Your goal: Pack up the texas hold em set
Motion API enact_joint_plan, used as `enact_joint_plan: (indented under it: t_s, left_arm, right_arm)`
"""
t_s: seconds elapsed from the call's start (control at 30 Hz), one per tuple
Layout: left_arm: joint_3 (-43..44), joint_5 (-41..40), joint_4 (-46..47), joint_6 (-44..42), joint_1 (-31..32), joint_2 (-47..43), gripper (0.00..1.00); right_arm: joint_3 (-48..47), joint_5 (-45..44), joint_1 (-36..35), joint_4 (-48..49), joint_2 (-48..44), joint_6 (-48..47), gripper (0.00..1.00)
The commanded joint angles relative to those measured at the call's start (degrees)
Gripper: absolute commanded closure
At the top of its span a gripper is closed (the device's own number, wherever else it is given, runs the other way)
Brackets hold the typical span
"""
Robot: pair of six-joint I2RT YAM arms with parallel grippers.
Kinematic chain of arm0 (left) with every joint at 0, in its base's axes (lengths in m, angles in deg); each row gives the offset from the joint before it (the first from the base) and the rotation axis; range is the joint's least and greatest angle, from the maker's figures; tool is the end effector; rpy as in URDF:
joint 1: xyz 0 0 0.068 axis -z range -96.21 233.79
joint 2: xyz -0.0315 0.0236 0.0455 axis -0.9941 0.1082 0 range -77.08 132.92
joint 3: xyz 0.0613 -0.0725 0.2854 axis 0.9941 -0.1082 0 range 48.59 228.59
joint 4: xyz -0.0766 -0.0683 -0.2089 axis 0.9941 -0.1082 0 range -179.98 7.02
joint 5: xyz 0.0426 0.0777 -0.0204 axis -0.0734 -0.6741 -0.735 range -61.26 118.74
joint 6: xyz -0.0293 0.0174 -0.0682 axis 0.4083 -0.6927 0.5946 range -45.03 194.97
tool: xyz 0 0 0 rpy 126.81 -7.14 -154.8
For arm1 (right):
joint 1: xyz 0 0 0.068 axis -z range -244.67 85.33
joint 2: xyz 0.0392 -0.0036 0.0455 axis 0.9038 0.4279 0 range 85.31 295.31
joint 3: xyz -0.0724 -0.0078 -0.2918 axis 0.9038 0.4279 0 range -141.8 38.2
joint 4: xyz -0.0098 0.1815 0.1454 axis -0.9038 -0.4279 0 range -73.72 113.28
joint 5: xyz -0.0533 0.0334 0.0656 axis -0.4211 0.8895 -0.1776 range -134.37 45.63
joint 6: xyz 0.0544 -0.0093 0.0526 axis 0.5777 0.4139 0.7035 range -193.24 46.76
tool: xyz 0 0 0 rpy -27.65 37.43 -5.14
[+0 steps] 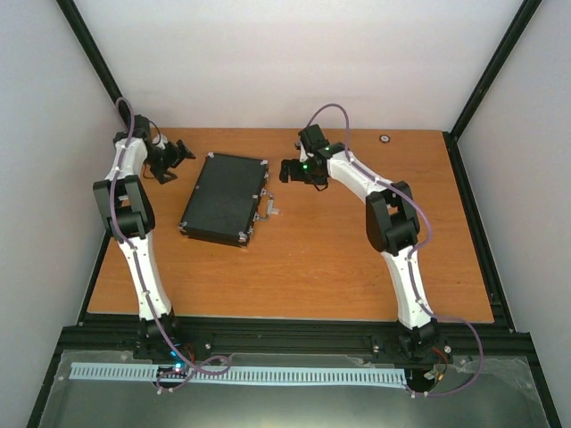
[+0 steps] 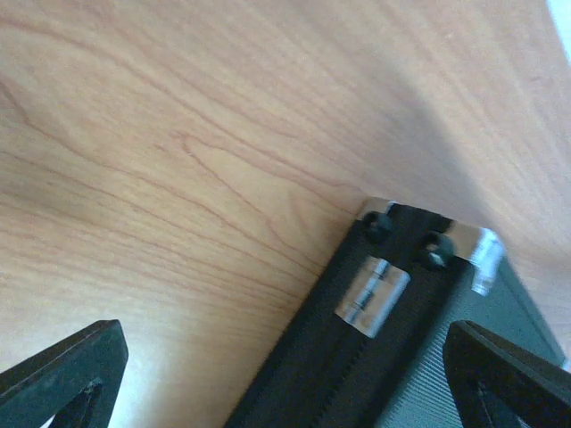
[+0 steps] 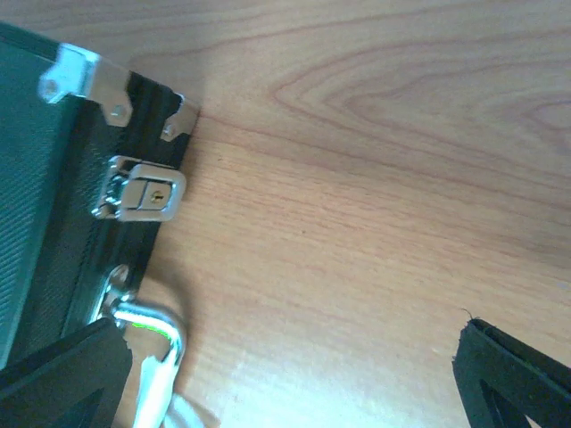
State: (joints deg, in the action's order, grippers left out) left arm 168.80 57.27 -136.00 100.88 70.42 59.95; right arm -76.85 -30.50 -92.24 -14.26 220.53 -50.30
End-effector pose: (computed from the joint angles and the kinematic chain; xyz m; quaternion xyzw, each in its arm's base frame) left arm 0.4952 0.0859 0.1857 -0.2801 0.9132 -0.2596 0.1421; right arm 0.4559 0.2557 0.1867 -0.0721 0.9514 0.2227 0.2001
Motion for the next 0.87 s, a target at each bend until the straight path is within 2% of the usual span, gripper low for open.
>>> enact_joint_plan:
  t_s: [0.0,0.33,0.53,0.83]
  left_arm:
    - [4.1,-1.4,-3.8,-2.1,-0.2,-7.3,0.0]
    - [2.2,-3.8,-8.1,-8.0,0.2,-18.7,0.0]
    - [-2.5,-5.7,-7.6,-11.5,2.2,-25.3,0.0]
    - [-3.1,-6.8,-8.3,-13.4,6.1,-29.0,0.0]
  right_arm:
    - [0.9,-4.7,-0.2,-5.5,-7.9,-4.2,0.0]
    - [2.8,-10.0,-0.2,-12.9,-17.0,-8.7,0.0]
    - [6.5,-13.2,-0.2,-12.6,-22.3,-10.6,0.0]
    - [7.3,-17.4,0.1,-12.7,-26.0,-13.6,0.0]
